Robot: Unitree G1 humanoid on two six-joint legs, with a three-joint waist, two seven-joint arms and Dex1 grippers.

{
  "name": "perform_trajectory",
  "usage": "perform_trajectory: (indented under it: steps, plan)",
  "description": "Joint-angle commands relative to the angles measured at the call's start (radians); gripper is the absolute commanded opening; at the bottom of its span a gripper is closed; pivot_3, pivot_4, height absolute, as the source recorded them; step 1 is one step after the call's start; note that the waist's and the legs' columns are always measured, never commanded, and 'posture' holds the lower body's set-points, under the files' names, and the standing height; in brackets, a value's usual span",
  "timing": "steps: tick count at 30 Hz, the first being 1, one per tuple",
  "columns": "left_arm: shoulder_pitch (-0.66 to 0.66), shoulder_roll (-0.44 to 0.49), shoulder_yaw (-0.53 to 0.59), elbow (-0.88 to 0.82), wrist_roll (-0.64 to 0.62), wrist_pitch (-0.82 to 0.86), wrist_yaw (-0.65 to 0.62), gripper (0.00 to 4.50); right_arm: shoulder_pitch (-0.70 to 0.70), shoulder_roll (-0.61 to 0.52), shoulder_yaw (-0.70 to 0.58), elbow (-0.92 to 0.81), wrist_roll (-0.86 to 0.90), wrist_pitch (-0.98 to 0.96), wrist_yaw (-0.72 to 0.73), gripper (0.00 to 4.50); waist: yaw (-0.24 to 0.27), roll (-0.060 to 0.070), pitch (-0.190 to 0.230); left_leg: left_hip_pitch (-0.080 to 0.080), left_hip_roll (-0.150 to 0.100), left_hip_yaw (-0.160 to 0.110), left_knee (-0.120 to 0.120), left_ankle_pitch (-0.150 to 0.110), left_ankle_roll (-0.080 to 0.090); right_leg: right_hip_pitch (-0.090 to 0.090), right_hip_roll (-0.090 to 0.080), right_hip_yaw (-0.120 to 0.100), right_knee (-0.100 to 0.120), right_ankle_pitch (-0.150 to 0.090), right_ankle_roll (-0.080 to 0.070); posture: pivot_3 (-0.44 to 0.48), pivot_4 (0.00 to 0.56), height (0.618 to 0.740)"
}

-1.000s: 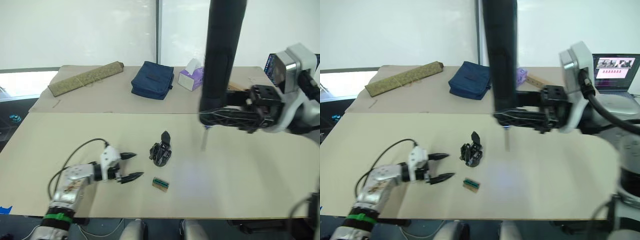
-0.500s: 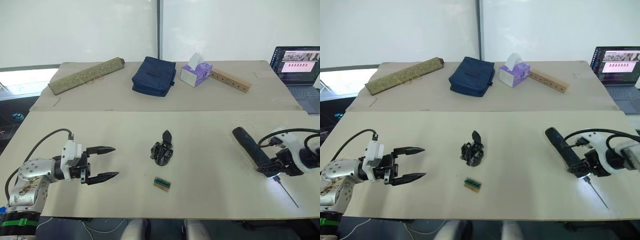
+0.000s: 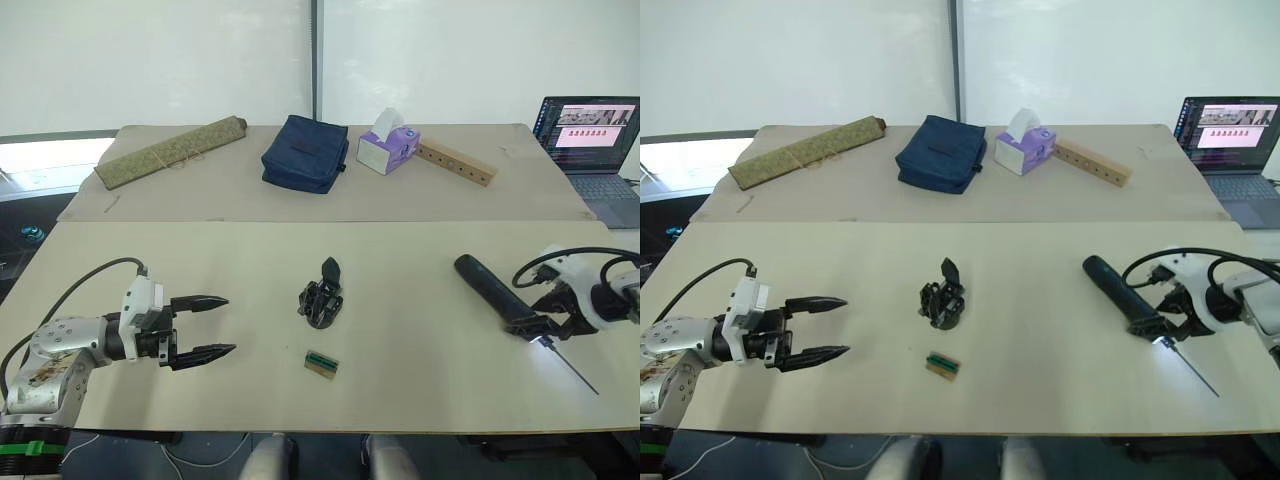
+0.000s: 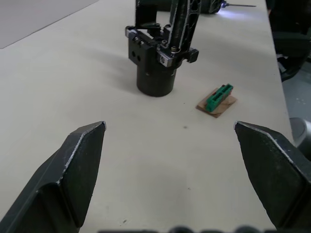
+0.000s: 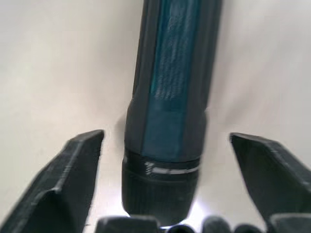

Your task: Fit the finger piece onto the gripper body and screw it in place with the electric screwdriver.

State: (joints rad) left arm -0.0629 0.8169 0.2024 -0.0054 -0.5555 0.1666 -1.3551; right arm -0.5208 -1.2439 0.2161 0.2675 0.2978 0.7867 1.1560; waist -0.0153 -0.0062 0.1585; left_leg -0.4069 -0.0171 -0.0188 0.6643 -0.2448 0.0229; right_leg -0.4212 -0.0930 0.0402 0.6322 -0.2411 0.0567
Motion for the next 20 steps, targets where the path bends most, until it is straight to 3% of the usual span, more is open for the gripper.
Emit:
perform_trajectory:
  steps: [1, 4, 8, 11, 14, 20]
  plan:
    - [0.015, 0.024, 0.068, -0.018, -0.003, 0.046, 0.072, 4.50, 0.024, -0.079, -0.186, -0.031, 0.052, -0.164, 0.114, 4.47, 0.001, 0.001, 0.000, 0.000, 0.000, 0.000, 0.000, 0.000, 0.000, 0.000, 0.000, 0.000, 0.000, 0.000, 0.000, 0.000, 0.150, 0.740]
    - [0.038, 0.023, 0.090, -0.016, 0.030, 0.014, 0.106, 4.50, 0.076, -0.066, -0.332, -0.095, 0.150, -0.254, 0.238, 4.47, 0.001, 0.000, 0.000, 0.000, 0.000, 0.000, 0.000, 0.000, 0.000, 0.000, 0.000, 0.000, 0.000, 0.000, 0.000, 0.000, 0.150, 0.740]
    - [0.060, 0.000, 0.127, 0.026, 0.097, -0.149, 0.136, 4.50, 0.185, 0.118, -0.538, -0.309, 0.323, -0.416, 0.323, 4.47, -0.001, -0.005, 0.001, 0.003, 0.003, 0.000, 0.000, 0.000, 0.000, 0.004, 0.002, 0.000, 0.000, 0.001, -0.001, 0.000, 0.150, 0.740]
    - [0.077, -0.002, 0.125, 0.090, 0.172, -0.263, 0.166, 4.50, 0.260, 0.312, -0.515, -0.458, 0.306, -0.614, 0.282, 4.47, 0.001, -0.009, 0.000, 0.005, 0.005, 0.000, 0.000, 0.000, 0.000, 0.006, 0.004, 0.000, 0.000, 0.001, -0.002, 0.000, 0.150, 0.740]
    - [0.096, -0.005, 0.120, 0.119, 0.200, -0.316, 0.179, 4.50, 0.306, 0.440, -0.459, -0.487, 0.249, -0.771, 0.279, 4.47, 0.002, -0.008, 0.000, 0.006, 0.005, 0.000, 0.000, 0.000, 0.000, 0.008, 0.003, 0.000, -0.001, 0.001, -0.002, 0.000, 0.150, 0.740]
    - [0.136, -0.012, 0.128, 0.095, 0.200, -0.339, 0.211, 4.50, 0.319, 0.547, -0.418, -0.390, 0.183, -0.931, 0.243, 4.47, 0.010, -0.009, 0.000, 0.007, 0.001, 0.000, 0.000, 0.000, -0.001, 0.008, -0.002, 0.000, -0.002, 0.003, 0.001, 0.000, 0.150, 0.740]
